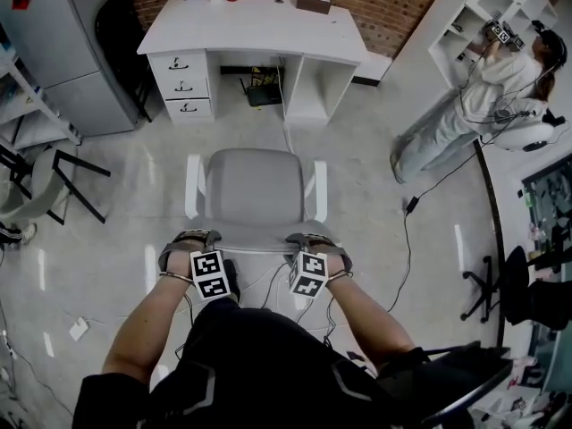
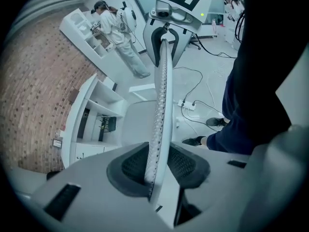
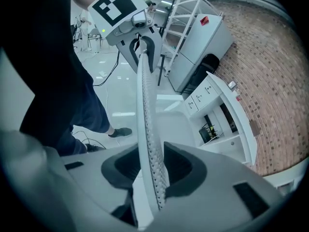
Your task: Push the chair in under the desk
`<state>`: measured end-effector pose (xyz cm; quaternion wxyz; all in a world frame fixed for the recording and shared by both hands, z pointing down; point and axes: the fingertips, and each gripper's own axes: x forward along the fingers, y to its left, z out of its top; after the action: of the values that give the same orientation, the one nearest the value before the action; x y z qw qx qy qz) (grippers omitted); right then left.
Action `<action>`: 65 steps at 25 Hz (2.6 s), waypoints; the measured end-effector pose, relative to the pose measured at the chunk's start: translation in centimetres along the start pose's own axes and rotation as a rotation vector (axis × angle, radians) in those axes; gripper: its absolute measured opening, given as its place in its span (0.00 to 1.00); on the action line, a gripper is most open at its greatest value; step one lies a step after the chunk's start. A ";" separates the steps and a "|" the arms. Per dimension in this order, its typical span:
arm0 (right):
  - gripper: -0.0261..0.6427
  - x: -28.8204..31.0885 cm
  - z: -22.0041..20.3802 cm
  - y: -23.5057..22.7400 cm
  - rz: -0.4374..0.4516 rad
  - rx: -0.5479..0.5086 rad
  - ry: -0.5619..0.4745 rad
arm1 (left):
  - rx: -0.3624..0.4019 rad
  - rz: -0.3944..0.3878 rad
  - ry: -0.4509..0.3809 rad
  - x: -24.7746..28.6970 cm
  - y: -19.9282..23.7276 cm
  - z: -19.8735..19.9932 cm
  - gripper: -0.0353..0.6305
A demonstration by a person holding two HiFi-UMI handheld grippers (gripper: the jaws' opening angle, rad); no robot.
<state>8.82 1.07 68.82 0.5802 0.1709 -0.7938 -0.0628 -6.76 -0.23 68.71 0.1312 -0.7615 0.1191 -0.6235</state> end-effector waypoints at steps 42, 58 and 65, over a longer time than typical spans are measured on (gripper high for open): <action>0.15 6.9 1.8 -10.0 0.051 -0.044 0.096 | 0.032 -0.098 -0.016 4.5 9.2 -2.8 0.17; 0.14 9.6 3.8 -14.4 0.023 -0.017 0.133 | 0.105 -0.076 -0.067 6.5 14.7 -4.8 0.16; 0.16 10.0 3.9 -16.4 0.044 0.020 0.149 | 0.106 -0.087 -0.088 7.2 16.7 -4.8 0.15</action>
<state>5.68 -18.04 71.72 0.6373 0.1635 -0.7525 -0.0291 -10.35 -18.63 70.38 0.1493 -0.7846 0.0467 -0.5999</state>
